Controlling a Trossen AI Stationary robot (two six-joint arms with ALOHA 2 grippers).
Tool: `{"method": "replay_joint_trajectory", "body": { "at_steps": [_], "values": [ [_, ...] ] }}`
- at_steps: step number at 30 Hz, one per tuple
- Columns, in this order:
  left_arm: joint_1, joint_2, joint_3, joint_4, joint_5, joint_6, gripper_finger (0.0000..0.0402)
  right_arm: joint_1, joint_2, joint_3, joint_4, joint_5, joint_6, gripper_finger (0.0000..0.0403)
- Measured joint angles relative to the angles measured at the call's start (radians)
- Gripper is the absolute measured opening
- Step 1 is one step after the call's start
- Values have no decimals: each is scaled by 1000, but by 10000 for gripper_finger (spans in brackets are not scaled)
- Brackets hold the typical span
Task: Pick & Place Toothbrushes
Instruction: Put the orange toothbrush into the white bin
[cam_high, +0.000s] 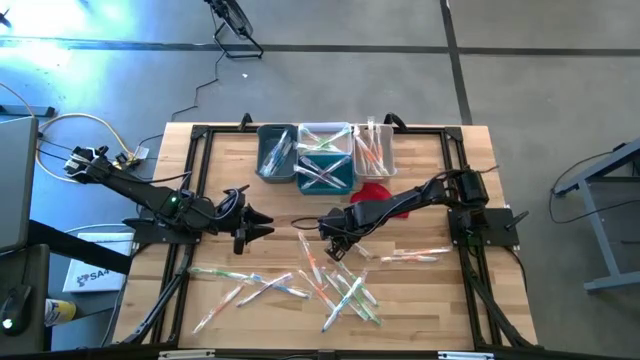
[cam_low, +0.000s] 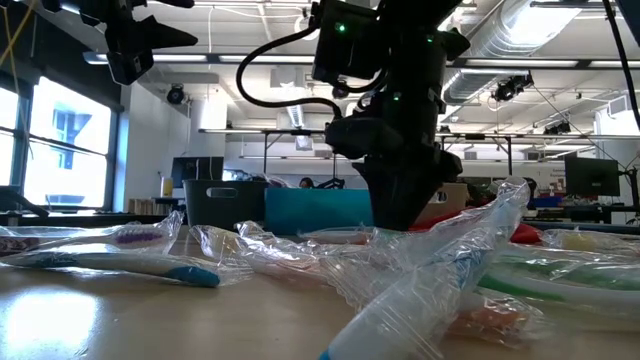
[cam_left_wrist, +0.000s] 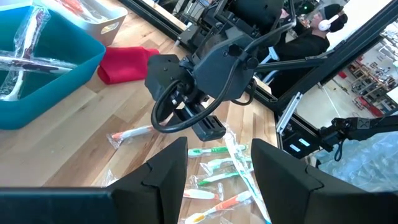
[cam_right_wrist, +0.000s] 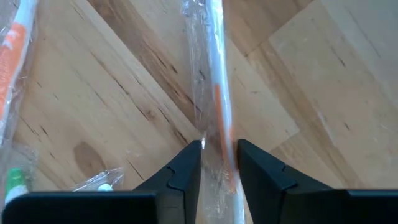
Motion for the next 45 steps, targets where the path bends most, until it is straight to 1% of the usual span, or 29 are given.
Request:
{"method": "replay_joint_trajectory", "body": {
  "at_steps": [3,9,10,15,22,29,33,38,45],
  "values": [
    [0,0,0,0,0,0,175,0,0,0,0,1,0,76],
    [0,0,0,0,0,0,175,0,-1,0,0,33,1,17],
    [0,0,0,0,0,0,175,0,-1,0,0,33,1,13],
    [0,0,0,0,0,0,175,0,-2,0,0,52,0,13],
    [0,0,0,0,0,0,175,0,-2,0,2,52,-10,7],
    [0,0,0,1,0,-3,175,-1,-17,0,20,14,-33,6],
    [0,0,0,1,0,-3,175,-2,-62,0,46,20,-35,5],
    [0,0,0,1,0,-2,175,-15,-153,0,76,30,-51,5],
    [0,0,0,-1,-1,1,175,-23,-287,0,132,124,-57,5]
  ]
}}
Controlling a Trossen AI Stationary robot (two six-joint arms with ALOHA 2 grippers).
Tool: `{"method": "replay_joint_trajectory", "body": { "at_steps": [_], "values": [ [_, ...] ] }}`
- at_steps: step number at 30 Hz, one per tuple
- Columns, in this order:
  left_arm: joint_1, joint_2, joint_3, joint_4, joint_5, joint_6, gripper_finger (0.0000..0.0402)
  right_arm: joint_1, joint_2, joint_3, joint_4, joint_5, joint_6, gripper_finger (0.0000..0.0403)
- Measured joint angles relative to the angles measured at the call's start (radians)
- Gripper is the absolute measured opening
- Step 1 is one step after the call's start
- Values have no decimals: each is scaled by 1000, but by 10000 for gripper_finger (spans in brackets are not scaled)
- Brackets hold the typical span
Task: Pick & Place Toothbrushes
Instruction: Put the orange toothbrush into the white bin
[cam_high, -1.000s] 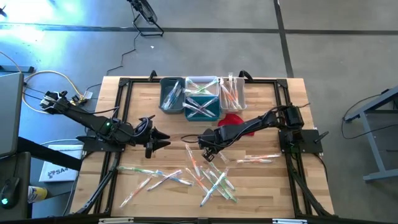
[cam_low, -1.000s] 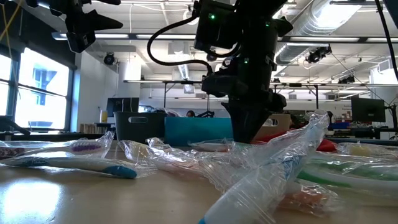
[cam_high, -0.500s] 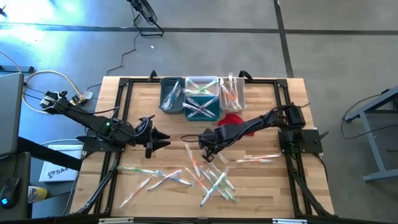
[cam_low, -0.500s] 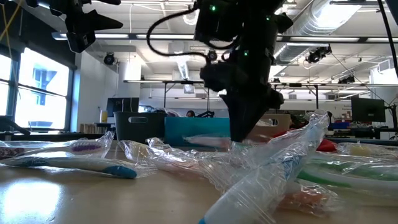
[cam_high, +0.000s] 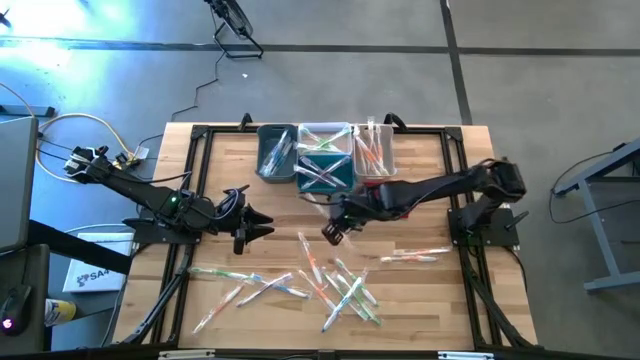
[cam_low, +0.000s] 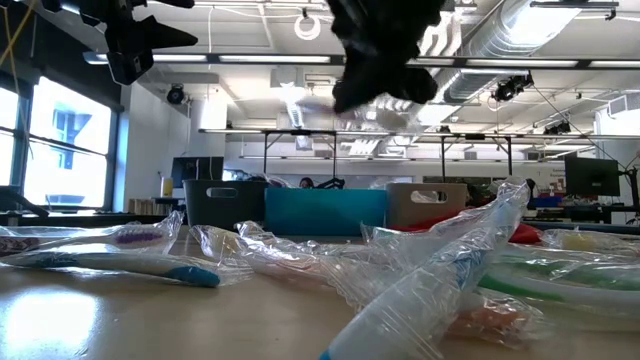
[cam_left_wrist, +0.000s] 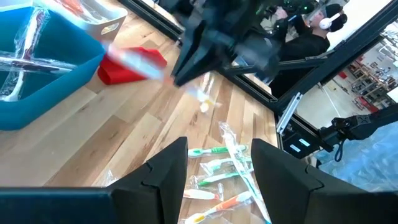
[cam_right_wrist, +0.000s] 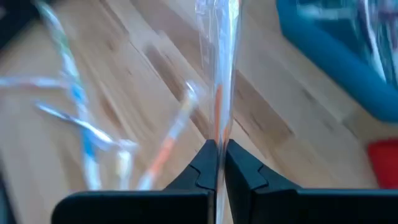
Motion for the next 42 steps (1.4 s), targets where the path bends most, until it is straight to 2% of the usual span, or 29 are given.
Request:
{"method": "replay_joint_trajectory", "body": {
  "at_steps": [6,12,19,25,29,34,42],
  "values": [
    [0,0,0,-16,-3,0,175,-58,-97,0,13,55,-18,5],
    [0,0,0,-29,-4,0,175,-166,-147,0,24,59,-92,5],
    [0,0,0,-54,-22,0,175,-320,-148,0,15,24,-203,5],
    [0,0,0,-53,-117,-2,175,-471,-145,0,-53,-28,-285,4],
    [0,0,0,-50,-180,-3,175,-564,-145,0,-148,-18,-342,4],
    [0,0,0,-51,-201,-1,175,-633,-144,0,-136,-17,-415,4],
    [0,0,0,-51,-204,0,175,-729,-144,0,-81,5,-438,4]
  ]
}}
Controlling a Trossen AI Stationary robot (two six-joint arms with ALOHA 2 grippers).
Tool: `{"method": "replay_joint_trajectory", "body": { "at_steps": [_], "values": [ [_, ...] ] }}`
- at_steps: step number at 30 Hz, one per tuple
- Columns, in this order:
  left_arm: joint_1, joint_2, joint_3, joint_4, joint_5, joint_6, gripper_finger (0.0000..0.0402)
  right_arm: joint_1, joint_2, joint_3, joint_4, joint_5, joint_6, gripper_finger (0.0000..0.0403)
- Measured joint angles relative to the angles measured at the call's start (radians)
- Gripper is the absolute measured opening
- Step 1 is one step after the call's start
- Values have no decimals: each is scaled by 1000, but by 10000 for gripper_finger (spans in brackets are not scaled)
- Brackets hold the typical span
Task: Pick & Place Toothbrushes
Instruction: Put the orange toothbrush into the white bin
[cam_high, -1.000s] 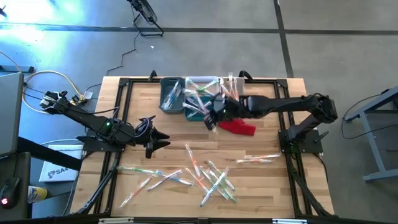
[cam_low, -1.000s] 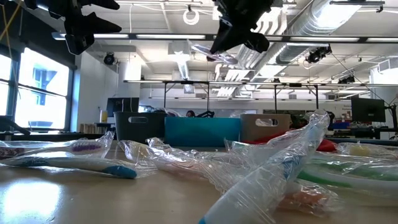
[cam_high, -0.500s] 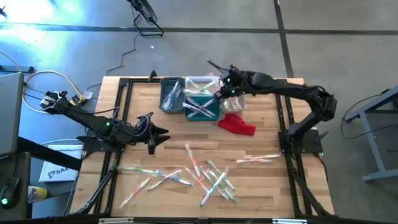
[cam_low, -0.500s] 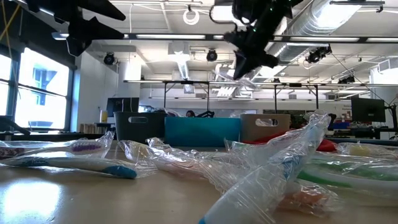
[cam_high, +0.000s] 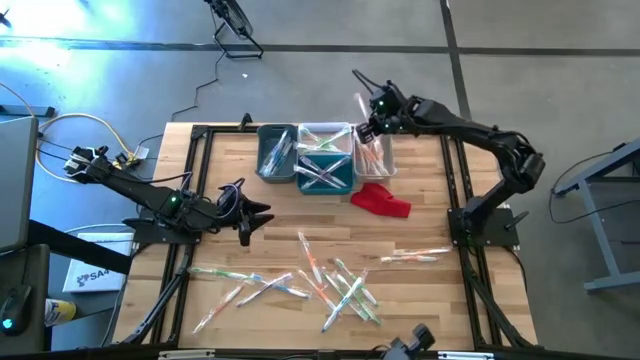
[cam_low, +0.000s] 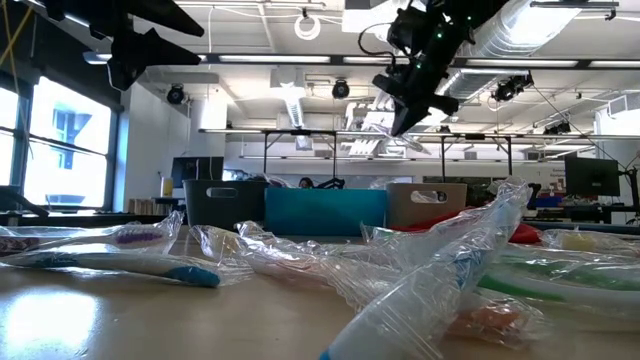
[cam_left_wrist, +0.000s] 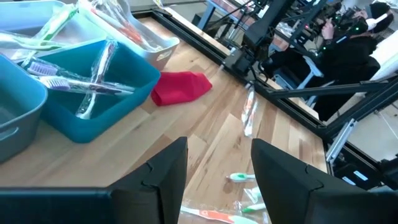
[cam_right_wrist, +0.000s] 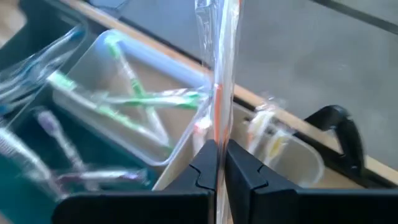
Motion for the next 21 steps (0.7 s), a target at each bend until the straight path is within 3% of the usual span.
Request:
{"method": "replay_joint_trajectory", "body": {
  "at_steps": [12,21],
  "values": [
    [0,0,0,0,-2,0,175,-26,3,-310,390,13,113,4],
    [0,0,0,0,-6,0,175,-34,3,-365,360,24,152,4]
  ]
}}
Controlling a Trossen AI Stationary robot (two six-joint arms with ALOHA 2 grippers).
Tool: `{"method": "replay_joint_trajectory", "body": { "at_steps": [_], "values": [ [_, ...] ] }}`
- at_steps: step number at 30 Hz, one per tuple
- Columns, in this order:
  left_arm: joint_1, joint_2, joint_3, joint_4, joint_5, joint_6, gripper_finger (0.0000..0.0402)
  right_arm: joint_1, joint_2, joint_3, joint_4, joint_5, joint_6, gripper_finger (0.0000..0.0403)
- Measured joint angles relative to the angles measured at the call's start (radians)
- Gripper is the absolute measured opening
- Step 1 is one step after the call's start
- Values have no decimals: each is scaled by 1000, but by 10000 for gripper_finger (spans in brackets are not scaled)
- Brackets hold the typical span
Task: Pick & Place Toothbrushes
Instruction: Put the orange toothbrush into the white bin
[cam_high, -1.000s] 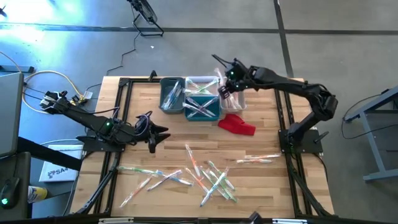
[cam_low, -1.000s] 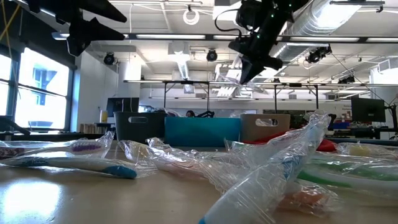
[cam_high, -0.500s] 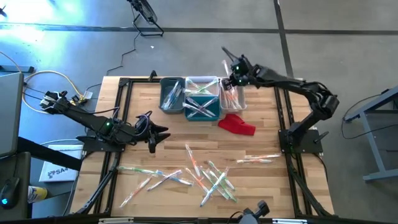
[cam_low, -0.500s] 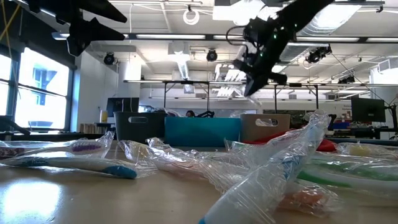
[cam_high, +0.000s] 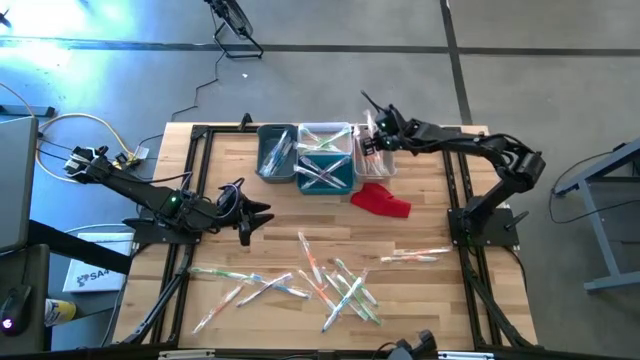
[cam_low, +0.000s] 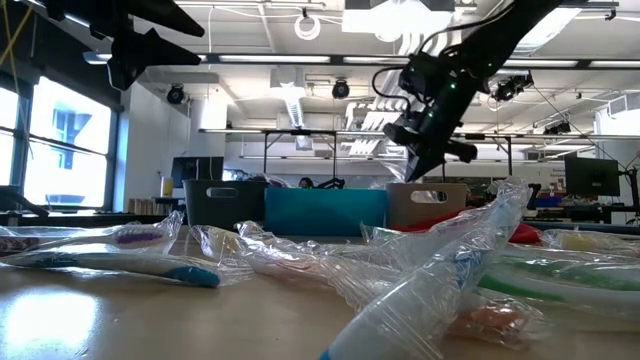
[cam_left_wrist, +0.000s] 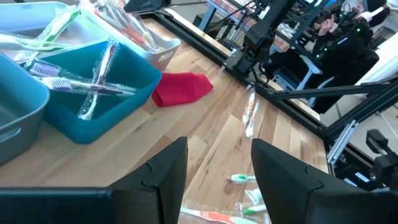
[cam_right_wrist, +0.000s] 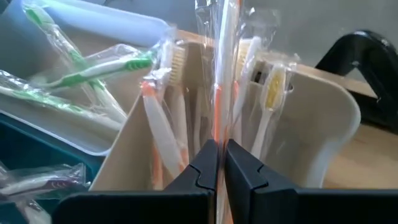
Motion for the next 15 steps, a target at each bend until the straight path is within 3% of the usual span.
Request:
{"method": "replay_joint_trajectory", "body": {
  "at_steps": [15],
  "values": [
    [0,0,0,-15,-2,1,175,30,0,-30,-6,-59,59,17]
  ]
}}
